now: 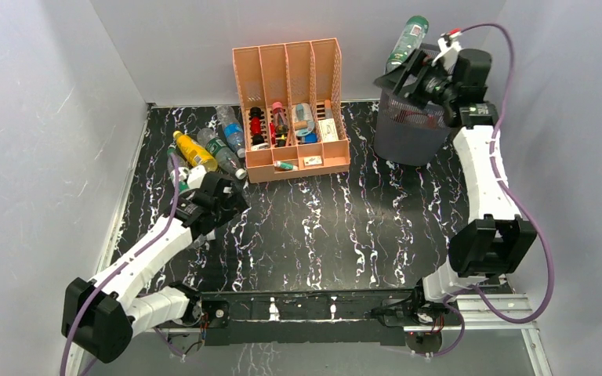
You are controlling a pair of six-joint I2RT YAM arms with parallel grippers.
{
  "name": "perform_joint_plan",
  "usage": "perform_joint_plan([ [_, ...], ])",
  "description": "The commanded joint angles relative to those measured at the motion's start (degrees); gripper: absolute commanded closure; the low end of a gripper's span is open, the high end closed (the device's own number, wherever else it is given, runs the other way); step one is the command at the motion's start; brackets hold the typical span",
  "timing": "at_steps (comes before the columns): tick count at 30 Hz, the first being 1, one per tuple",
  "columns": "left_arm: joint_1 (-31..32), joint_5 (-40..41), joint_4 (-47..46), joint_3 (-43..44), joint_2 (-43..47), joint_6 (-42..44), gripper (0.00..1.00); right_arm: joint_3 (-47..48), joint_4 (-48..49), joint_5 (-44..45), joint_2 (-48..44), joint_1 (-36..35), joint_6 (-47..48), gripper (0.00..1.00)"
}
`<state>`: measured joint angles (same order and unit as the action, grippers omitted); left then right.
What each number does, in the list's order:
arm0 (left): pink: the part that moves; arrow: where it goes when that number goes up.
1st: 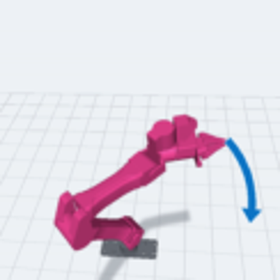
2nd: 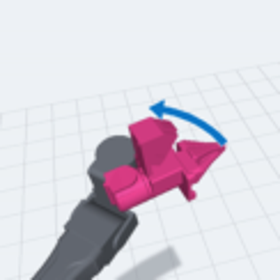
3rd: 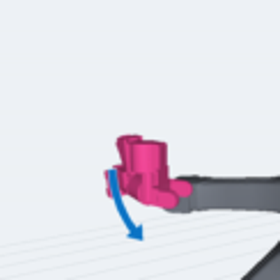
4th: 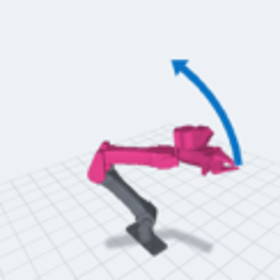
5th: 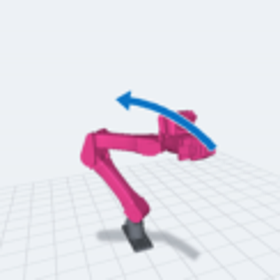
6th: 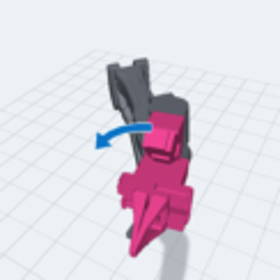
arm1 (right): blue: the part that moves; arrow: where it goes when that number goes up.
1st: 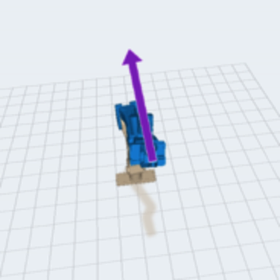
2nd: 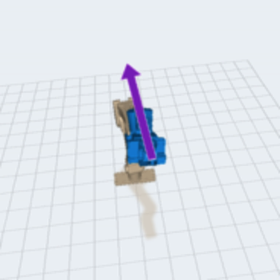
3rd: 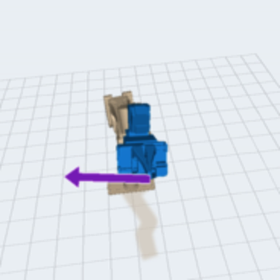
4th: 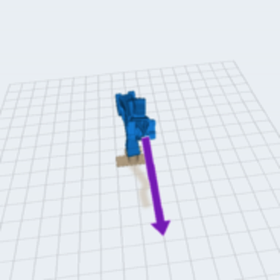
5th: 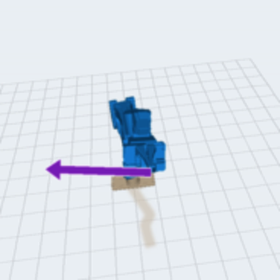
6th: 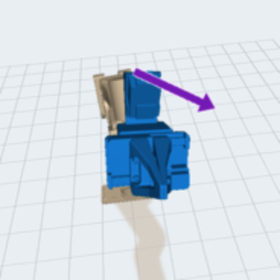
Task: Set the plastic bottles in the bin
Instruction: Place the plastic bottle in the trash bin, then pick up the plastic bottle at the center of the board.
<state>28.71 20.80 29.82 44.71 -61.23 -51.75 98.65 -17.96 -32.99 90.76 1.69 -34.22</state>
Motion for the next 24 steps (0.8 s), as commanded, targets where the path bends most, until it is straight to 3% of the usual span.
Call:
perform_joint_plan([
  [1,-2.20,3.43,9.72,0.10,0.50,-9.89,0.02,-4.28,0.33,1.76,-6.17,-5.32,4.32,0.03],
  [12,-3.15,5.99,21.44,3.05,-11.26,-25.67,0.02,-10.72,-1.21,3.17,-8.69,-14.68,8.27,0.04],
  [24,-4.52,9.99,23.09,3.40,-14.44,-35.79,0.02,-15.93,0.37,1.88,-9.86,-17.33,8.99,0.04],
])
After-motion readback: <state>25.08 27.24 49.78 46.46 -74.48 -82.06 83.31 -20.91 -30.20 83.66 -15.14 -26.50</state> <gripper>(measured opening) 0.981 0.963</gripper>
